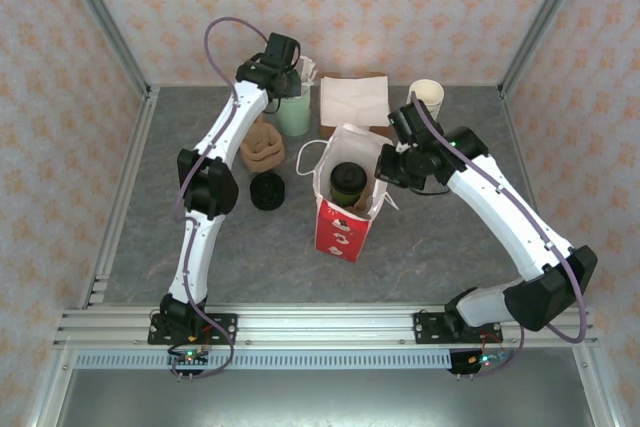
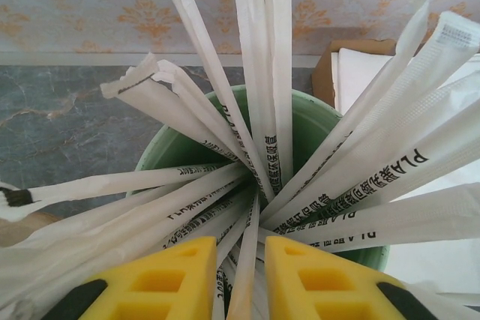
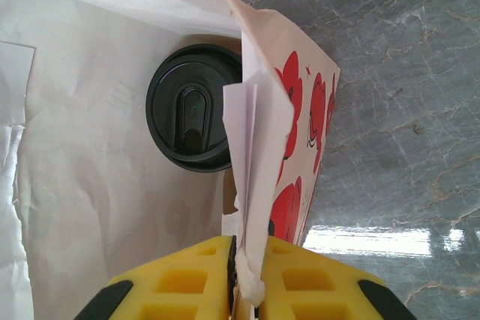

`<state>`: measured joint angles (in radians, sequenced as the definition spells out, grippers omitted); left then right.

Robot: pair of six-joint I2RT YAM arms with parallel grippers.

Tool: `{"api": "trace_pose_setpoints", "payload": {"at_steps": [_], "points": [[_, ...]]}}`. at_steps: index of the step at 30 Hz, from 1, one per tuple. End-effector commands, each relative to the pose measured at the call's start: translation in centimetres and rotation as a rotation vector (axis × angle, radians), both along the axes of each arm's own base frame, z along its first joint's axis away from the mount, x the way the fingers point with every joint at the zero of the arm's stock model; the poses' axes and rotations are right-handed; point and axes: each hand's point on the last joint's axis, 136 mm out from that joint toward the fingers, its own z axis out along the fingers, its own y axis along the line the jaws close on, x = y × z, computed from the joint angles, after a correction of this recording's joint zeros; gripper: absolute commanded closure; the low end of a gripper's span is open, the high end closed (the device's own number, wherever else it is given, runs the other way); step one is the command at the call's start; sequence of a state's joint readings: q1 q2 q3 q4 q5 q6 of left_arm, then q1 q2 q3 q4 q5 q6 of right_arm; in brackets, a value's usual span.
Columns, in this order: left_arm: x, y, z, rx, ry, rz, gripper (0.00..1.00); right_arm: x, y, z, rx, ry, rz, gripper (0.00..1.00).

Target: Pack the takeout coffee

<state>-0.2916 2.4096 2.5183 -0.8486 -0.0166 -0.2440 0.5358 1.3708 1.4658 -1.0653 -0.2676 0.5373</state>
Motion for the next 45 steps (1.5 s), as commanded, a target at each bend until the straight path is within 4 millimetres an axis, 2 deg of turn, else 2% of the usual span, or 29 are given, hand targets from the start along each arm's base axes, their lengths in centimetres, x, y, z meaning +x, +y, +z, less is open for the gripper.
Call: {"api": "trace_pose_setpoints", "payload": {"at_steps": [1,6,9,10,12,15,21,26,30,34,40,45], "points": [[0.4,1.0,1.3,0.012,-0.032,0.032,0.77,-0.5,-0.3,0.0,0.005,-0.003,0.008,0.83],[0.5,1.1,2.7,0.02,-0.067,0.03,0.81,-0.6,-0.2,-0.5,0.015,0.005,0.003,0.82],[0.7,1.0,2.9,0.021,-0.075,0.023,0.81,-0.7,-0.2,-0.7,0.018,0.008,0.001,0.82],[0.8,1.0,2.8,0.023,-0.077,0.021,0.8,-0.7,-0.2,-0.7,0.019,0.008,0.002,0.82],[0.9,0.9,2.6,0.027,-0.073,0.019,0.71,-0.8,-0.2,-0.7,0.018,0.006,0.001,0.82],[0.9,1.0,2.3,0.028,-0.066,0.022,0.7,-0.8,-0.3,-0.7,0.017,0.005,0.001,0.82],[1.1,1.1,1.9,0.031,-0.065,0.028,0.82,-0.8,-0.4,-0.9,0.015,0.007,0.0,0.82],[1.1,1.0,1.7,0.036,-0.06,0.024,0.87,-0.9,-0.3,-1.0,0.019,0.011,-0.001,0.82],[1.0,0.9,2.2,0.028,-0.067,0.02,0.96,-0.8,-0.3,-1.0,0.018,0.008,-0.001,0.82],[0.6,0.8,4.2,0.009,-0.098,0.016,1.0,-0.8,-0.4,-0.8,0.02,0.001,0.0,0.81],[-0.6,1.1,9.3,-0.008,-0.181,0.01,1.0,-0.4,0.0,0.3,0.043,-0.045,0.007,0.82],[-2.4,1.8,13.4,-0.004,-0.232,0.009,1.0,0.2,0.3,0.8,0.061,-0.078,0.014,0.81]]}}
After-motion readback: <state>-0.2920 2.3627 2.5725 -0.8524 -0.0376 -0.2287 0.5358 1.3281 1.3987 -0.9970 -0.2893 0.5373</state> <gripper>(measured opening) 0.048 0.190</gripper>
